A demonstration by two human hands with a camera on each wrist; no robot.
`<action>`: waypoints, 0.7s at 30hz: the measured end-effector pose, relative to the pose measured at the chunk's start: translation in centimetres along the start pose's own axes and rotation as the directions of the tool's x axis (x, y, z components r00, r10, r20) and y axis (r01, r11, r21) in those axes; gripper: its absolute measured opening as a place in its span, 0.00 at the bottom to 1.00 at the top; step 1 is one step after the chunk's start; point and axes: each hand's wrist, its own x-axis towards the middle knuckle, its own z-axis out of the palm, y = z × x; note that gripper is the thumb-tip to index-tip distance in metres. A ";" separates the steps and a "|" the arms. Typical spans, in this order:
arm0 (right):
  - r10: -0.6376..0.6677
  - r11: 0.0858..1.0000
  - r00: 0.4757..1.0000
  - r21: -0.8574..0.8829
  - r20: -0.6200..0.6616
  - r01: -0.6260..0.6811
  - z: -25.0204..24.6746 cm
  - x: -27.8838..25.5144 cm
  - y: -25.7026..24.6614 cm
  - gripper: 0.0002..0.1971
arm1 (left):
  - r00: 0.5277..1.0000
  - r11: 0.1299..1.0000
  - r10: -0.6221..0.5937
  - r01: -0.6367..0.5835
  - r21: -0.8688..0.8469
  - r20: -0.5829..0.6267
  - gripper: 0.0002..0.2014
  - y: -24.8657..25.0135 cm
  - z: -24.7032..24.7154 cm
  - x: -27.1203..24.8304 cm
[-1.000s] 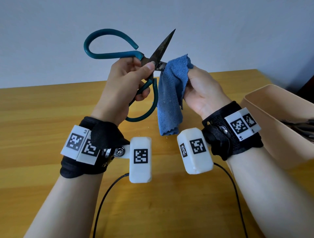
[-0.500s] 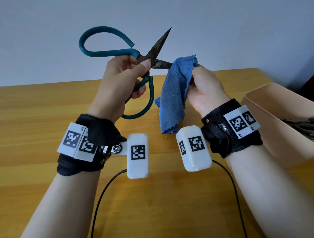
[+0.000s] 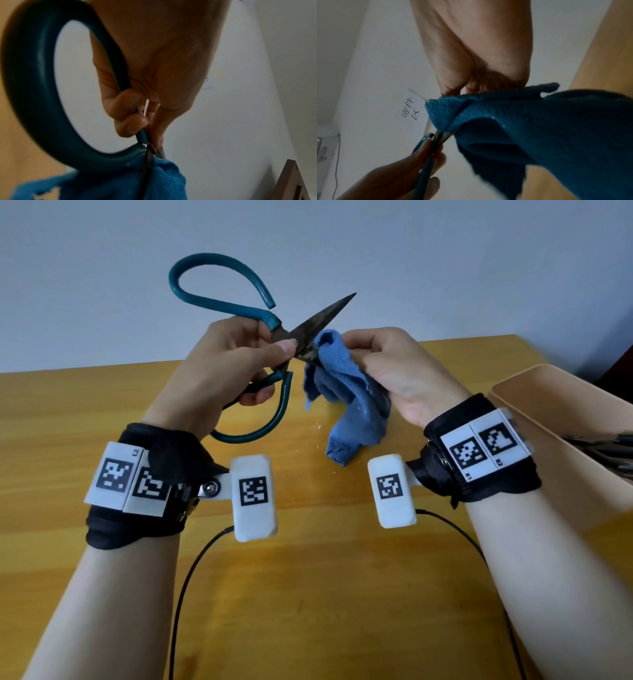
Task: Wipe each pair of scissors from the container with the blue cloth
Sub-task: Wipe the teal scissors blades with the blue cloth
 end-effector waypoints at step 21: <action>-0.056 0.990 0.997 -0.129 0.057 0.063 1.1 -0.5 0.1 0.08 | 0.998 0.999 0.030 -0.033 -0.038 -0.064 0.08 -1.0 1.6 1.0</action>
